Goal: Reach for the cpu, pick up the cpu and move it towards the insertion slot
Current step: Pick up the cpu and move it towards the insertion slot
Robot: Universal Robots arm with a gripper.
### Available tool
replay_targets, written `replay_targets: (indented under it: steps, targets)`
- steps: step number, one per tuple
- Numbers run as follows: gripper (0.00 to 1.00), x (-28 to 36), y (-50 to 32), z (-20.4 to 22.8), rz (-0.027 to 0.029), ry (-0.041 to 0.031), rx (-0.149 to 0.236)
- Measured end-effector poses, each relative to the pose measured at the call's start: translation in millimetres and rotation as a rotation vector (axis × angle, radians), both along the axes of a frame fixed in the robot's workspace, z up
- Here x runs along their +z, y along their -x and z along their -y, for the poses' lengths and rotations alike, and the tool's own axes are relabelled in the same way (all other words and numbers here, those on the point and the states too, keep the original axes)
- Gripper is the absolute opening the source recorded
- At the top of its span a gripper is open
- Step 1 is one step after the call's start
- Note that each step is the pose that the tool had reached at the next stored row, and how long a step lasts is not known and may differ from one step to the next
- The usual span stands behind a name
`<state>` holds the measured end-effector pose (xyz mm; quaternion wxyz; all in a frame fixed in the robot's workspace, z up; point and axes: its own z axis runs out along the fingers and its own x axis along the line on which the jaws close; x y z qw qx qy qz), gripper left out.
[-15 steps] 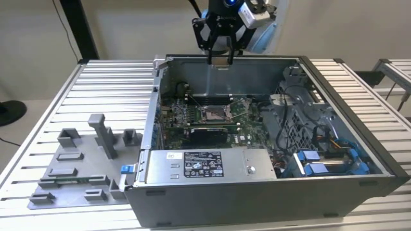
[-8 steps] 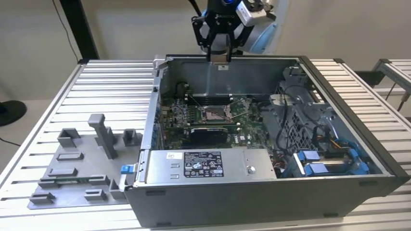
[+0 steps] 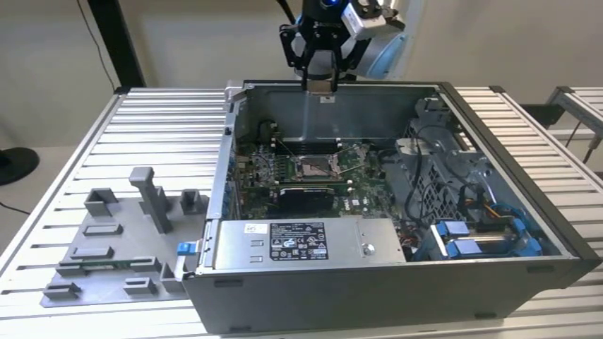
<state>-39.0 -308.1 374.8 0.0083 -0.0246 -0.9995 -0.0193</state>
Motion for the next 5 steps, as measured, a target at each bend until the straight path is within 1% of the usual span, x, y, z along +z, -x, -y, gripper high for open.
replay_targets:
  steps: [5]
  targets:
    - [0.0,-0.1,0.0,-0.2,0.0001,-0.0001,0.0]
